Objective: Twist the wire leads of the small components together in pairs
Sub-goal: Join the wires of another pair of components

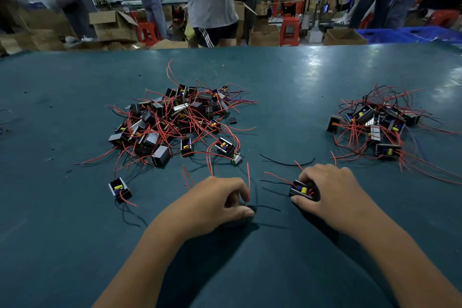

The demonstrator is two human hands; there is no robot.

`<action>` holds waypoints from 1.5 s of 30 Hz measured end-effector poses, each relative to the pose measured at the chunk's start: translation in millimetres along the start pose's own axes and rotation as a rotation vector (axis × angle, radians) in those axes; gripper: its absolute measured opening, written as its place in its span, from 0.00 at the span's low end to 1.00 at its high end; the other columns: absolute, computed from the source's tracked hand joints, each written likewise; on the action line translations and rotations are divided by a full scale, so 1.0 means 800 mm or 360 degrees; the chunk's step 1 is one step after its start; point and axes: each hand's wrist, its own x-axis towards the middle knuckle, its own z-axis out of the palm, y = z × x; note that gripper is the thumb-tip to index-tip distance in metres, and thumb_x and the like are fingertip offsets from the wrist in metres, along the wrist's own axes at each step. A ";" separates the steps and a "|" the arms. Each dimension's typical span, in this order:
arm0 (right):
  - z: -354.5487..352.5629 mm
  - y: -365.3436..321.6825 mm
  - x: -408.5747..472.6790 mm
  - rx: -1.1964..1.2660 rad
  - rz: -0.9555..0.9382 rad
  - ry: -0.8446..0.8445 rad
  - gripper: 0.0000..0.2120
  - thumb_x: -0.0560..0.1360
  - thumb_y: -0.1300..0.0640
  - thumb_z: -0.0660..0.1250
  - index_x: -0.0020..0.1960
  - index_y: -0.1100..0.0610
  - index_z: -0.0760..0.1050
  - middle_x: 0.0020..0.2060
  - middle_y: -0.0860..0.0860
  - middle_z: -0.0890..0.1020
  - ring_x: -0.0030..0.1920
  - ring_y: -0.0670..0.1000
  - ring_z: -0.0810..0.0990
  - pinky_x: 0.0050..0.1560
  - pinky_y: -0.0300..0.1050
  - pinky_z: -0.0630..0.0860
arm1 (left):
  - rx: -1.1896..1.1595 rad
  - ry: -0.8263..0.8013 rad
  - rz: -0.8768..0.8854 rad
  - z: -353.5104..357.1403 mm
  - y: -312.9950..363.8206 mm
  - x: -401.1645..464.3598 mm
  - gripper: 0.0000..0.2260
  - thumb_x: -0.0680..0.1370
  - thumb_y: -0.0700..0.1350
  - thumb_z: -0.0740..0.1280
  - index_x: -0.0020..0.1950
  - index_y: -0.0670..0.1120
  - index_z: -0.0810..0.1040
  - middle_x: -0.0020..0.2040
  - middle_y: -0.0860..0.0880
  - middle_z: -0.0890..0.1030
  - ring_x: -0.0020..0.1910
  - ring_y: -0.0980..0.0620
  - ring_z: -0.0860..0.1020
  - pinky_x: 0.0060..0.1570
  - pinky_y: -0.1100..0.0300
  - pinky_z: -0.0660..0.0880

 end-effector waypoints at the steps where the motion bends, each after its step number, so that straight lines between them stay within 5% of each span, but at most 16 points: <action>1: 0.000 0.000 -0.001 0.0033 -0.0004 0.0011 0.13 0.73 0.37 0.66 0.51 0.43 0.71 0.46 0.39 0.75 0.52 0.46 0.73 0.54 0.45 0.63 | 0.0062 -0.0007 0.0033 0.002 0.001 0.001 0.09 0.77 0.54 0.72 0.51 0.51 0.79 0.40 0.52 0.80 0.40 0.55 0.75 0.43 0.59 0.73; 7: -0.005 -0.029 -0.009 0.0597 -0.0221 0.0491 0.16 0.77 0.57 0.64 0.63 0.49 0.75 0.50 0.41 0.80 0.56 0.47 0.76 0.60 0.48 0.64 | 0.0097 -0.0014 0.0121 0.003 -0.001 0.002 0.08 0.76 0.55 0.72 0.49 0.53 0.79 0.41 0.52 0.79 0.41 0.54 0.74 0.45 0.52 0.73; 10: 0.004 -0.055 -0.012 0.0452 -0.0425 0.0300 0.27 0.73 0.61 0.57 0.69 0.46 0.72 0.51 0.42 0.80 0.58 0.50 0.76 0.63 0.54 0.64 | 0.0081 0.0000 0.0168 0.002 -0.002 0.001 0.07 0.76 0.53 0.74 0.47 0.52 0.80 0.40 0.52 0.80 0.41 0.53 0.76 0.45 0.52 0.74; 13: 0.014 -0.072 0.001 0.0182 -0.0419 0.0022 0.31 0.73 0.57 0.48 0.73 0.40 0.64 0.60 0.40 0.75 0.66 0.45 0.67 0.68 0.46 0.52 | -0.0006 -0.0043 0.0210 -0.001 -0.005 0.000 0.06 0.75 0.51 0.75 0.45 0.50 0.81 0.40 0.52 0.80 0.41 0.54 0.77 0.45 0.55 0.74; 15: 0.009 -0.080 0.024 0.0154 -0.0403 -0.0050 0.28 0.75 0.58 0.48 0.70 0.38 0.67 0.63 0.39 0.74 0.69 0.43 0.63 0.69 0.46 0.50 | -0.0040 -0.0061 0.0229 -0.002 -0.006 -0.001 0.06 0.75 0.50 0.75 0.44 0.50 0.82 0.40 0.52 0.80 0.41 0.54 0.77 0.44 0.55 0.74; 18: -0.011 -0.086 0.061 0.0281 -0.0426 -0.0196 0.23 0.77 0.64 0.56 0.61 0.43 0.78 0.60 0.41 0.80 0.65 0.43 0.73 0.71 0.50 0.58 | -0.0048 -0.0068 0.0222 -0.002 -0.009 0.000 0.06 0.75 0.50 0.75 0.44 0.49 0.82 0.40 0.51 0.81 0.40 0.52 0.78 0.44 0.51 0.75; 22: -0.039 -0.085 0.096 0.0326 -0.0346 -0.0275 0.22 0.78 0.64 0.55 0.60 0.45 0.79 0.58 0.41 0.82 0.57 0.42 0.76 0.68 0.51 0.65 | -0.0111 -0.0189 0.0219 -0.003 -0.010 -0.002 0.06 0.76 0.49 0.75 0.45 0.48 0.83 0.40 0.49 0.82 0.39 0.49 0.79 0.42 0.50 0.75; 25: -0.048 -0.086 0.101 0.0387 -0.0368 -0.0340 0.25 0.78 0.65 0.54 0.65 0.42 0.75 0.59 0.43 0.82 0.40 0.29 0.75 0.51 0.39 0.71 | -0.0099 -0.0133 0.0201 -0.003 -0.009 -0.002 0.06 0.76 0.48 0.75 0.45 0.47 0.83 0.38 0.50 0.82 0.36 0.53 0.78 0.38 0.57 0.75; 27: -0.053 -0.075 0.089 0.0499 -0.0325 -0.0184 0.25 0.79 0.65 0.55 0.67 0.42 0.73 0.58 0.46 0.83 0.33 0.30 0.74 0.38 0.31 0.69 | -0.0088 -0.0105 0.0190 -0.004 -0.009 -0.002 0.06 0.75 0.49 0.75 0.44 0.48 0.83 0.36 0.52 0.81 0.35 0.57 0.77 0.35 0.64 0.72; 30: -0.047 -0.045 0.050 0.0685 -0.0128 0.0282 0.17 0.79 0.65 0.59 0.60 0.49 0.78 0.51 0.46 0.84 0.43 0.46 0.83 0.47 0.39 0.75 | -0.0188 -0.0123 0.0109 -0.006 -0.010 -0.004 0.11 0.74 0.56 0.75 0.44 0.49 0.81 0.35 0.54 0.80 0.32 0.60 0.75 0.33 0.66 0.69; 32: -0.033 -0.030 0.020 0.0681 -0.0105 0.0406 0.09 0.78 0.63 0.64 0.53 0.52 0.79 0.46 0.43 0.83 0.46 0.43 0.81 0.50 0.36 0.74 | -0.0204 -0.0131 0.0070 -0.004 -0.011 -0.002 0.13 0.75 0.59 0.72 0.44 0.49 0.81 0.36 0.53 0.80 0.33 0.59 0.74 0.35 0.61 0.71; 35: -0.009 -0.018 -0.004 0.0687 -0.0118 0.0284 0.06 0.76 0.61 0.69 0.51 0.54 0.78 0.46 0.43 0.81 0.48 0.38 0.78 0.50 0.25 0.69 | -0.0095 -0.0122 0.0087 -0.001 -0.012 0.000 0.11 0.79 0.56 0.68 0.40 0.53 0.77 0.34 0.53 0.76 0.34 0.56 0.71 0.36 0.59 0.69; 45: 0.009 -0.001 -0.018 0.0539 -0.0305 0.0058 0.13 0.75 0.61 0.70 0.57 0.51 0.75 0.50 0.42 0.77 0.50 0.41 0.74 0.53 0.30 0.67 | -0.0065 0.0246 -0.0013 0.003 -0.023 0.006 0.06 0.80 0.50 0.69 0.43 0.54 0.78 0.35 0.57 0.78 0.33 0.56 0.73 0.34 0.64 0.68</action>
